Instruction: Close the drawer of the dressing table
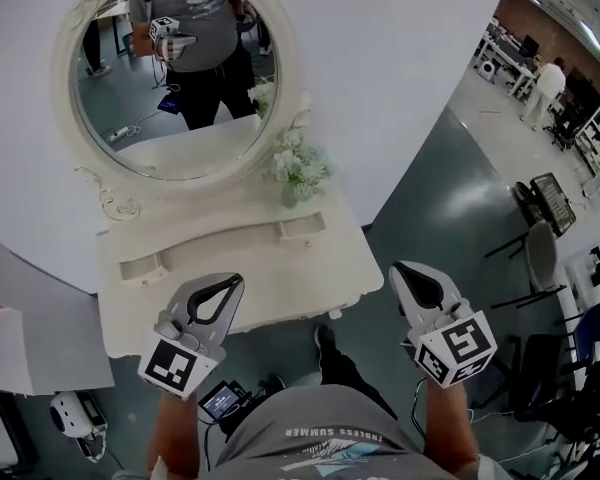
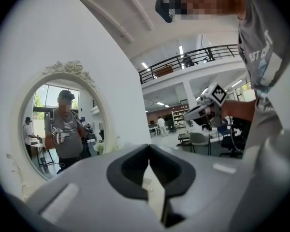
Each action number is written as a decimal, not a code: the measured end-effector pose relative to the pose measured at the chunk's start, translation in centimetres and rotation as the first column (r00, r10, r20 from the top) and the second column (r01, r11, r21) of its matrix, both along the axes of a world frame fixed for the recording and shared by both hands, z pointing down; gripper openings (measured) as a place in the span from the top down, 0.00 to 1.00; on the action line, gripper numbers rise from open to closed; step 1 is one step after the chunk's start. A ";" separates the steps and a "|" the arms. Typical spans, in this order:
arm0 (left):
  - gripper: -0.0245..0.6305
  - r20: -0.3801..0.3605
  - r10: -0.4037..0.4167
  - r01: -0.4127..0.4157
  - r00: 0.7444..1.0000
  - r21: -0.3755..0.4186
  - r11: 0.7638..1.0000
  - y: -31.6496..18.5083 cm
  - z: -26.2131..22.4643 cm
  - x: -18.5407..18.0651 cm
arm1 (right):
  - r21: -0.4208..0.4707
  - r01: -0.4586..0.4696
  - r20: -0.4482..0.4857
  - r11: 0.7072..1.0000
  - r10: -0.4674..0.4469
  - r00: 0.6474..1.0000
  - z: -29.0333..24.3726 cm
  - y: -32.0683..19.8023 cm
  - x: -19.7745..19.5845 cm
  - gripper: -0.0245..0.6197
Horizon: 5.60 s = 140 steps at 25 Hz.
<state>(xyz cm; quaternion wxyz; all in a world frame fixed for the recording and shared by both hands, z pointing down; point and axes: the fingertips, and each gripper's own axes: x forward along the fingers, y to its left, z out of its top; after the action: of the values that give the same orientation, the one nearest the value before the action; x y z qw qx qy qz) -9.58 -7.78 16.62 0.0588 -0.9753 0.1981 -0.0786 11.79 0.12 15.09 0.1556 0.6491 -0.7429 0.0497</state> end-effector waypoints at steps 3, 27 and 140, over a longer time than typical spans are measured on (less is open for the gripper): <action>0.96 0.015 -0.085 0.084 0.996 0.014 0.996 -1.6 -0.2 -1.1 | 0.008 0.058 0.020 0.998 -0.058 0.998 0.7 -3.2 0.6 0.96; 0.96 0.134 -0.419 0.427 0.898 -0.035 0.903 -6.7 2.8 0.7 | -0.051 0.369 0.046 0.928 -0.367 0.929 6.1 -20.3 4.8 0.96; 0.96 0.346 -0.367 0.479 0.863 -0.333 0.812 -10.7 25.8 -2.1 | -0.562 0.306 0.134 0.768 -0.281 0.950 44.7 -26.3 2.0 0.85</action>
<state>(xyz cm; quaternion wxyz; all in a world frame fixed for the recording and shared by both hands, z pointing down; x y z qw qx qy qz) -11.65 -18.48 42.38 -0.1390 -0.8764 0.3813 -0.2593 13.81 -26.22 59.75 0.3349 0.4461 -0.7879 0.2609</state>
